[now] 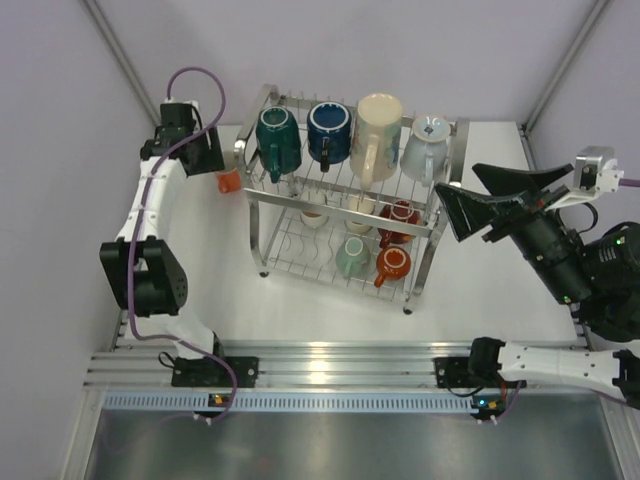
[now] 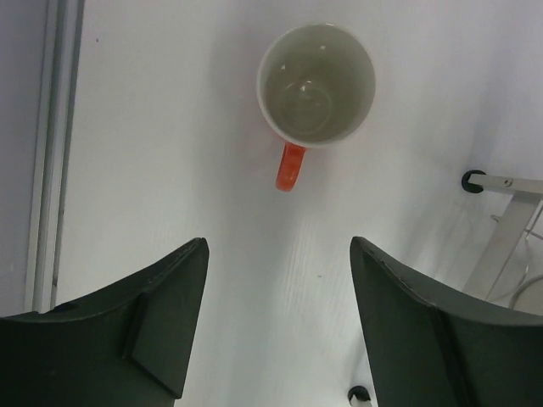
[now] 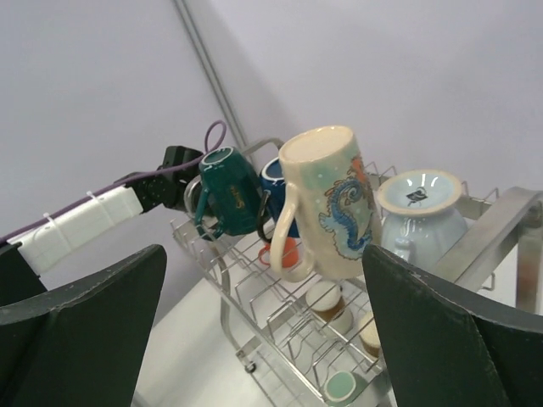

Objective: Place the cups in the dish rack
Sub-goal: Grab a cup with the left arm

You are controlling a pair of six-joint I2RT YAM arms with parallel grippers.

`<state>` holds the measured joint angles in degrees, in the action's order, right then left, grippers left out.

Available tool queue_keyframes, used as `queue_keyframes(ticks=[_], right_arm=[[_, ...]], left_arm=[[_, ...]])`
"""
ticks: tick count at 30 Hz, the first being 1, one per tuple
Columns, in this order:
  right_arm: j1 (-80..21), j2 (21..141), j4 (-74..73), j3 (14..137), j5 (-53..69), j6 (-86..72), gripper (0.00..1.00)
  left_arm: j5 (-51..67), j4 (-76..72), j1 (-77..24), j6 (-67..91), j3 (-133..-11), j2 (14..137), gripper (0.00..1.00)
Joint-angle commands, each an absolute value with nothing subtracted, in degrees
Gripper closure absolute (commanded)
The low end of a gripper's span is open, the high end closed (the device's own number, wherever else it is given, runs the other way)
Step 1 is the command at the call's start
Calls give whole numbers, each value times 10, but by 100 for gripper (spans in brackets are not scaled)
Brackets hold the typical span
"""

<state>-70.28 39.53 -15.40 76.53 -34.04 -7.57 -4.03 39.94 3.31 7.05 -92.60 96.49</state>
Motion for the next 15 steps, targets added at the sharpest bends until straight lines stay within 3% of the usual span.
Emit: queue_keyframes(ticks=[1,15], right_arm=[[-708,374,-113,758,-380,-44,1],[-708,323,-107,723,-403,-21,1]], left_arm=[[-62,381,26,36,-976,993,28],[-48,367,-18,-51,-1013,1097,36]])
